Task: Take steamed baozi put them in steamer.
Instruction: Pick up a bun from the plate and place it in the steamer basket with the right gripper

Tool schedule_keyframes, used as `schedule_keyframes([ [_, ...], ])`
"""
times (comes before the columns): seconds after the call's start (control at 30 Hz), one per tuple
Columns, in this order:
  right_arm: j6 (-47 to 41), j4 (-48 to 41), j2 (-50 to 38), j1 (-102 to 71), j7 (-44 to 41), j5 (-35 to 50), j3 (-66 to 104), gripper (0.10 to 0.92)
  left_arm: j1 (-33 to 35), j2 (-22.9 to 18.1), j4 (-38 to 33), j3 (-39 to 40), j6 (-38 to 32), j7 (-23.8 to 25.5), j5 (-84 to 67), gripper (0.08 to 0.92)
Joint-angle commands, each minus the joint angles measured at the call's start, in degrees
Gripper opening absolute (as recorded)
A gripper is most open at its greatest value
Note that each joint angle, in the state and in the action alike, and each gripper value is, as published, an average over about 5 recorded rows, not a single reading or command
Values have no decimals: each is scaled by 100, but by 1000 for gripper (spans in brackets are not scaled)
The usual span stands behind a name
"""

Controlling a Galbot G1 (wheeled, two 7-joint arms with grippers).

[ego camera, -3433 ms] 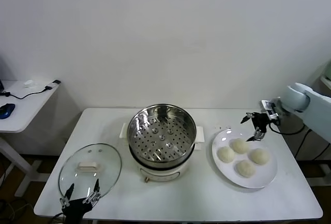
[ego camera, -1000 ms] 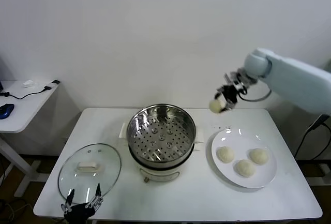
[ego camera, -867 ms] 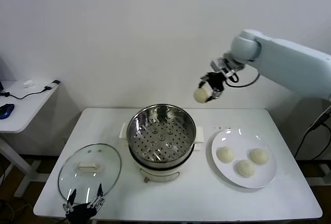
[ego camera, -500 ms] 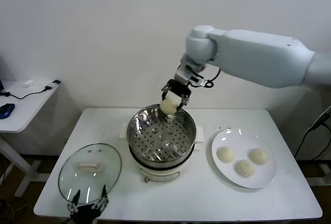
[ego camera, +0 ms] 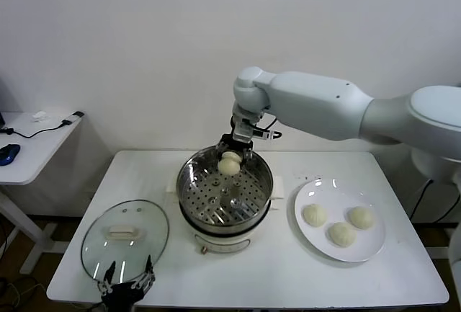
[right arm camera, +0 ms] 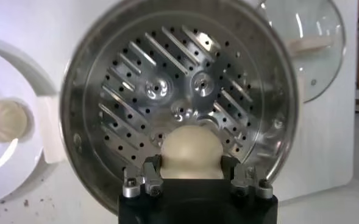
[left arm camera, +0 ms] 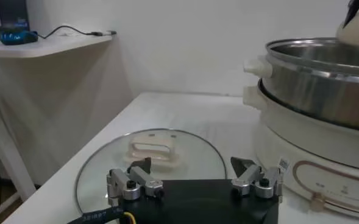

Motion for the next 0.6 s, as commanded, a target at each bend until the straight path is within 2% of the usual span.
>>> schedule_keyframes([
  [0.03,493,-1138,432,-674,56,-603,275,645,-2,6,-24,-4,-54,-5,18,823],
  [0.4,811,-2041,918,-1002,207,-818,674,656,-18,12,-76,-93,-172,1,-40,823],
  [0.5,902,-2173,1018,-1018,172,-773,701,694,-17,9,-87,-92,-177,-4,-40,823],
  [0.6,958,-2124,1024,-965,126,-570,702,765,-12,6,-105,-89,-175,-5,-41,823],
])
